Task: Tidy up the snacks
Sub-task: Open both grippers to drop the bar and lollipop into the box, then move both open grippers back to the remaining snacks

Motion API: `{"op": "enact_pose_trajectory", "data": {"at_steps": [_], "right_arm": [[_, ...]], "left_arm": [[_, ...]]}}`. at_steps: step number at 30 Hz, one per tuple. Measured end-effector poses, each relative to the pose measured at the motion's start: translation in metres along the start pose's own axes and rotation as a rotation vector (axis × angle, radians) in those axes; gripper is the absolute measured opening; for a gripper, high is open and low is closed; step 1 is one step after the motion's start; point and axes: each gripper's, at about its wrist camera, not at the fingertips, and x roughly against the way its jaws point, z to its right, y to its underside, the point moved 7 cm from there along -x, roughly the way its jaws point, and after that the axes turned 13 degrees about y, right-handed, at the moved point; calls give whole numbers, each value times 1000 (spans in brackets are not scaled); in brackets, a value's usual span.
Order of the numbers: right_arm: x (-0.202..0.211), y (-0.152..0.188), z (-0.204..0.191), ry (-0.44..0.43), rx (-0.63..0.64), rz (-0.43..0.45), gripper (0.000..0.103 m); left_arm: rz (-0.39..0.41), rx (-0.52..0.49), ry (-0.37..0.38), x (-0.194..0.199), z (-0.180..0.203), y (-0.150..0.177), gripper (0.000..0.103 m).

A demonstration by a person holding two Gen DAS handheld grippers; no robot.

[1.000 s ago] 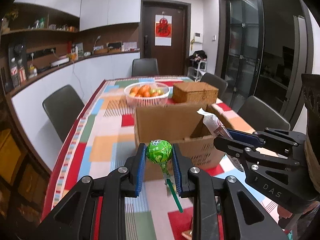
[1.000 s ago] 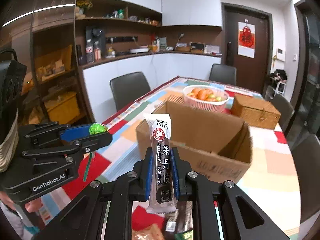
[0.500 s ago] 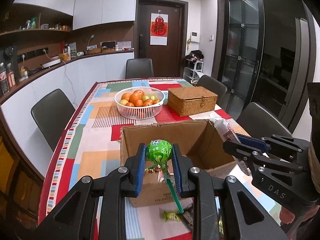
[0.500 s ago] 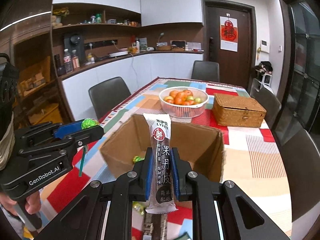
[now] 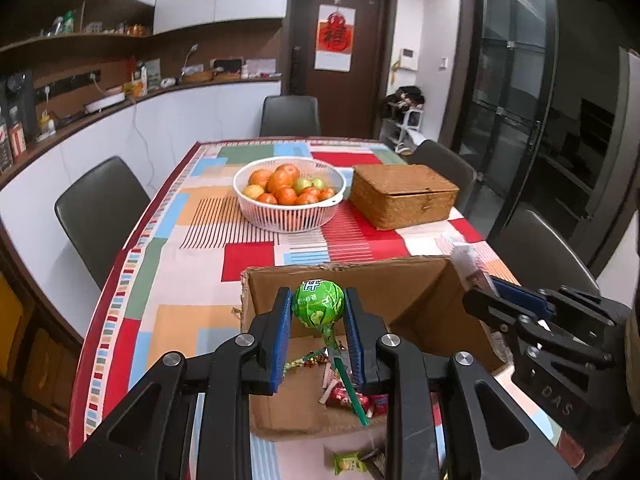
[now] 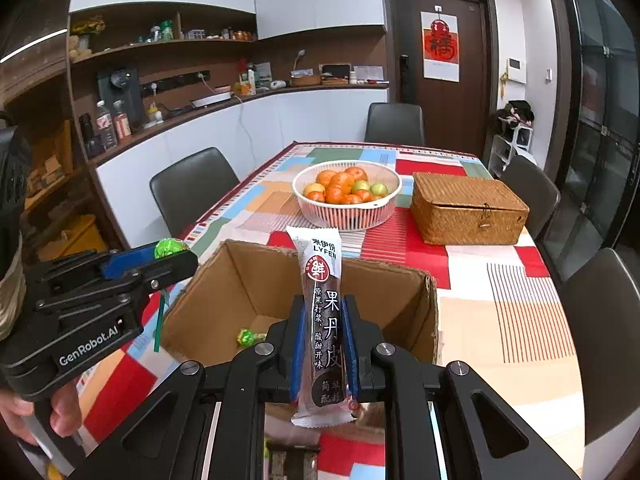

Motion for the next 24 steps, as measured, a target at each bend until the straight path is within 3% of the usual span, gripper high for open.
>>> {"op": "enact_pose_trajectory", "data": {"at_steps": [2,4,11,24], "right_arm": [[-4,-3,1,24,5,4,20],[-6,-4,3,70,8,6,41],[27,12,6,74,5,52,42],[86,76,16,82,-35,85,61]], "left_arm": [[-10,11,-12,-4,-5,-1,39],[-2,-1,-36,1,-6,2,40],[39,-82,-3,38,20,27,54],[55,-169,79,88,65,90,63]]}}
